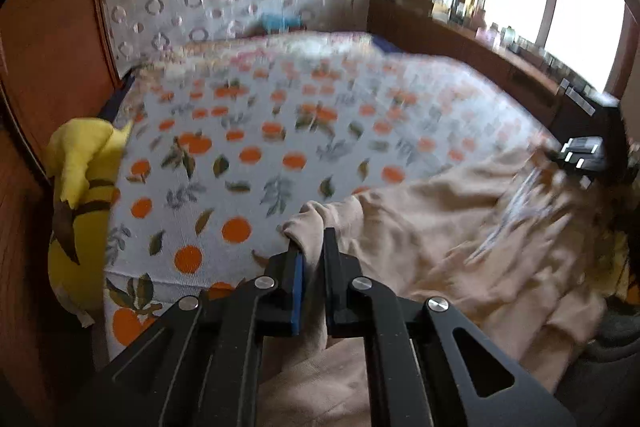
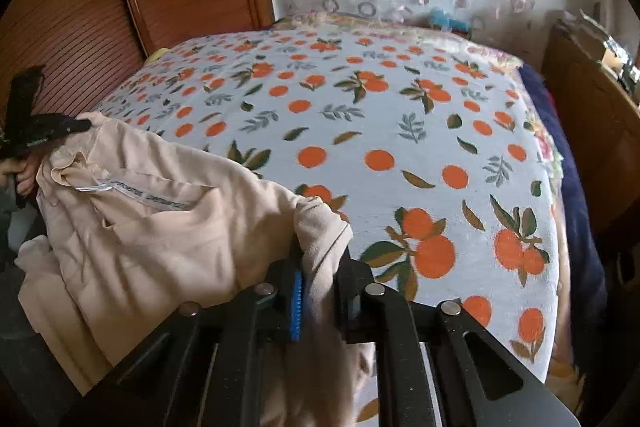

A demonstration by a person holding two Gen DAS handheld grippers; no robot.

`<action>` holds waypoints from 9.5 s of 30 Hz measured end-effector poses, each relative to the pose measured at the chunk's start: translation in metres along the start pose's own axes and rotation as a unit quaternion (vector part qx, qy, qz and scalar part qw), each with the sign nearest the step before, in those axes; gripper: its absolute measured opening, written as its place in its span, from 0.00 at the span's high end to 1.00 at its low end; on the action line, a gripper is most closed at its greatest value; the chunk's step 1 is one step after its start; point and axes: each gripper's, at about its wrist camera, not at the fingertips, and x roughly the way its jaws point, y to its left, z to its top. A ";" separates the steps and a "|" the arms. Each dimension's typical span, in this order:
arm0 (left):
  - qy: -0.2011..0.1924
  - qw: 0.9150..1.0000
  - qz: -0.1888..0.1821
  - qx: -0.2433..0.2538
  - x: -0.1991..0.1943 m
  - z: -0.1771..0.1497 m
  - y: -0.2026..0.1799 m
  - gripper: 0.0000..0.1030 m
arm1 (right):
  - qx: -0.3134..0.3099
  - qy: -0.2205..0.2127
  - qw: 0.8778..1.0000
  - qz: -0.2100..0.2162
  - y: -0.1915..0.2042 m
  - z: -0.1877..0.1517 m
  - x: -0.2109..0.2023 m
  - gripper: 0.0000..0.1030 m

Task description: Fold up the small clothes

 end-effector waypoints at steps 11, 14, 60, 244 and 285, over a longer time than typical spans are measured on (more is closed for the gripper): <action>-0.186 0.982 -0.031 0.003 -0.138 0.066 -0.018 0.92 | -0.039 -0.161 0.986 0.005 0.035 0.051 -0.145 0.90; -0.241 0.970 -0.024 0.020 -0.183 0.098 -0.024 0.92 | -0.064 -0.217 0.974 -0.001 0.047 0.080 -0.205 0.90; -0.222 0.968 0.116 0.020 -0.049 0.246 0.065 0.92 | -0.082 -0.227 0.963 -0.117 0.002 0.235 -0.168 0.90; -0.006 0.991 0.099 -0.090 0.011 -0.030 0.045 0.29 | 0.010 0.001 0.998 -0.067 0.059 0.027 -0.141 0.68; 0.015 0.989 0.123 -0.077 0.026 -0.033 0.043 0.31 | 0.012 -0.074 0.995 -0.067 0.072 0.046 -0.121 1.00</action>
